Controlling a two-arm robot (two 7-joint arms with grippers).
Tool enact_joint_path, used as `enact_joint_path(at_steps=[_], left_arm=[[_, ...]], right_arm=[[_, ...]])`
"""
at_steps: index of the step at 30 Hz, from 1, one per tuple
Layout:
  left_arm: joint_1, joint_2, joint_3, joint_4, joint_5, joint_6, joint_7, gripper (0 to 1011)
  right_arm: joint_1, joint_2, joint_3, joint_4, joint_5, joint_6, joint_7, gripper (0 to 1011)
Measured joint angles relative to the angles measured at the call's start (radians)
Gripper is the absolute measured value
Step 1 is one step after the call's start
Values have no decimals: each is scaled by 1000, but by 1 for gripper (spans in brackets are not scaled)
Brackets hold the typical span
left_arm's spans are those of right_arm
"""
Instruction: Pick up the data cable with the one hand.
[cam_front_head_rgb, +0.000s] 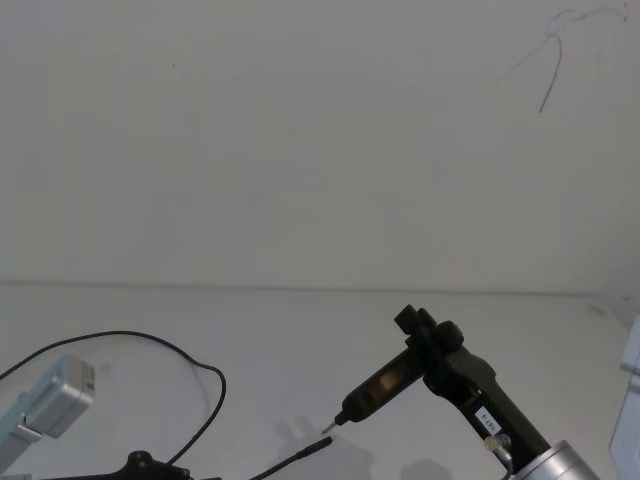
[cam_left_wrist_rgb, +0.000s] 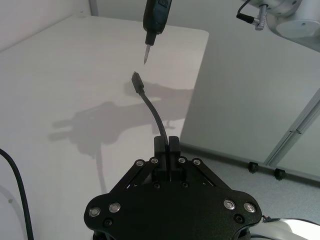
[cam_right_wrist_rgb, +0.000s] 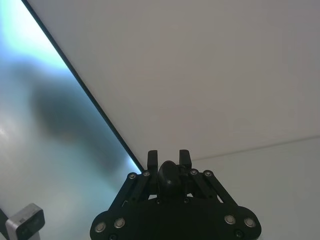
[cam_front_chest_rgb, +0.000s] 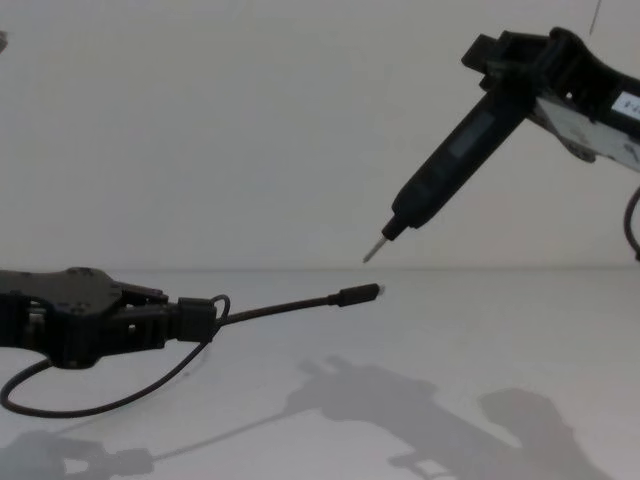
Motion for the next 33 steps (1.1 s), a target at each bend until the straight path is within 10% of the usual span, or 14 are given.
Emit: enact_joint_path(at_steps=[33], left_arm=[[0, 0, 0, 0, 0, 0, 0, 42]], right_arm=[[40, 23, -21, 113, 1, -56, 19, 251]])
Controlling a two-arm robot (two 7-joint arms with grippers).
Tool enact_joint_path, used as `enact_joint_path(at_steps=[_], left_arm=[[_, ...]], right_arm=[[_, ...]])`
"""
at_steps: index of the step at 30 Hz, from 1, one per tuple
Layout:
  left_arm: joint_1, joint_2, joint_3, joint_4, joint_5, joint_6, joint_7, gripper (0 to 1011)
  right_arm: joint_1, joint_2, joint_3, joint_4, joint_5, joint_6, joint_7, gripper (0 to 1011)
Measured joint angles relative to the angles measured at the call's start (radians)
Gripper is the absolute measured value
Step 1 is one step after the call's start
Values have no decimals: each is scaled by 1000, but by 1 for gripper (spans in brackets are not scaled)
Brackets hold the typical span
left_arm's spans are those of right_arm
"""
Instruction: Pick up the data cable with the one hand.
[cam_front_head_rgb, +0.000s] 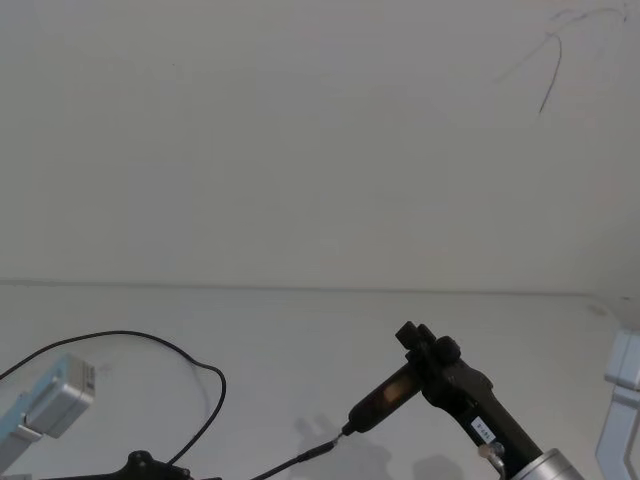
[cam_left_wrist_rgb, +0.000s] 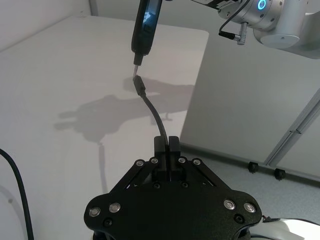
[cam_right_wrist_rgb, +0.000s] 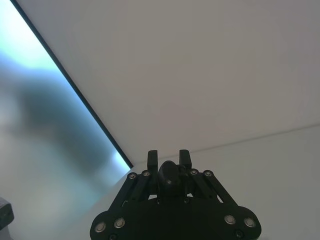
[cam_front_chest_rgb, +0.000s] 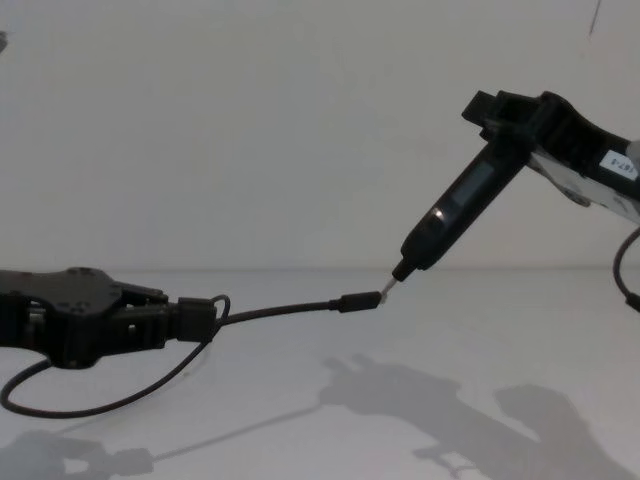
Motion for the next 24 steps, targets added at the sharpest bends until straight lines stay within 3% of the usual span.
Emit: enact_joint_path(at_steps=[24], left_arm=[[0, 0, 0, 0, 0, 0, 0, 42]], right_arm=[[-8, 31, -11, -15, 25, 22, -8, 251]])
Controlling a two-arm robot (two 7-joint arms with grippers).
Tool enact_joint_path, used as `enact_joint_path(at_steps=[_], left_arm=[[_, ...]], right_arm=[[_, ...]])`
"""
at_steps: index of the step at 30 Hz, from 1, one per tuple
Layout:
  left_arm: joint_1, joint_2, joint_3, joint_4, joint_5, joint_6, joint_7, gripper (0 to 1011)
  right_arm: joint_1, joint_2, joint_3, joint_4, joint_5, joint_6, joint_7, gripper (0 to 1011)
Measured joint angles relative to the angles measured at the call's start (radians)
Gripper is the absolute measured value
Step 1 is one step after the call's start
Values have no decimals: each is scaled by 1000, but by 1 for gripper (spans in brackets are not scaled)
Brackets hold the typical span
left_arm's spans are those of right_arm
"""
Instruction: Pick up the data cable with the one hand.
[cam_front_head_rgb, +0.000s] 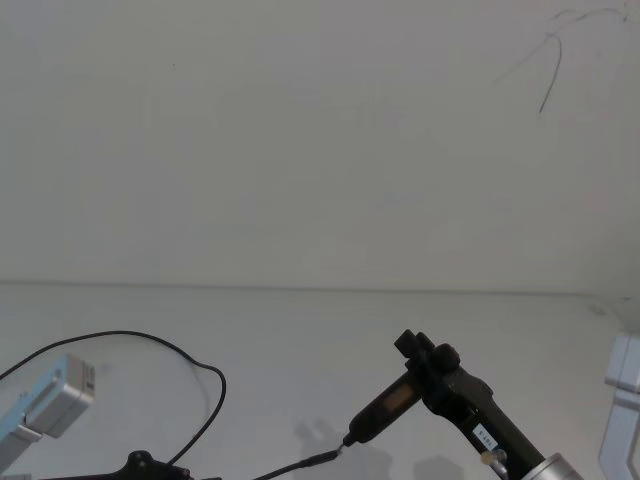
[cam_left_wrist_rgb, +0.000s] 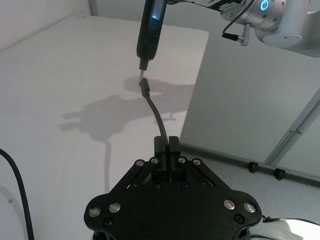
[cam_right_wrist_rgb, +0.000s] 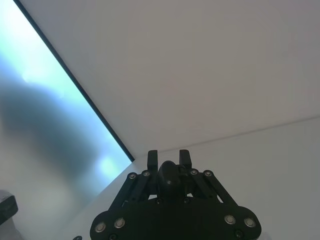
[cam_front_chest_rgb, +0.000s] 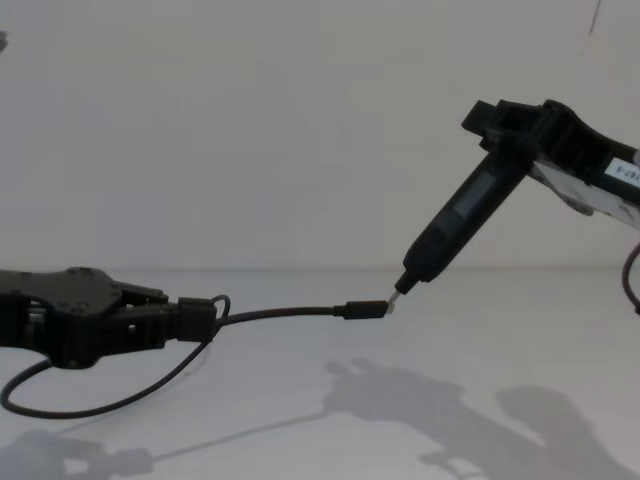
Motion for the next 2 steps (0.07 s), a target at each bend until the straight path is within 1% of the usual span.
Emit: enact_joint_path(at_steps=[2], left_arm=[[0, 0, 0, 0, 0, 0, 0, 42]], right_arm=[[0, 1, 0, -1, 1, 1, 0, 251]])
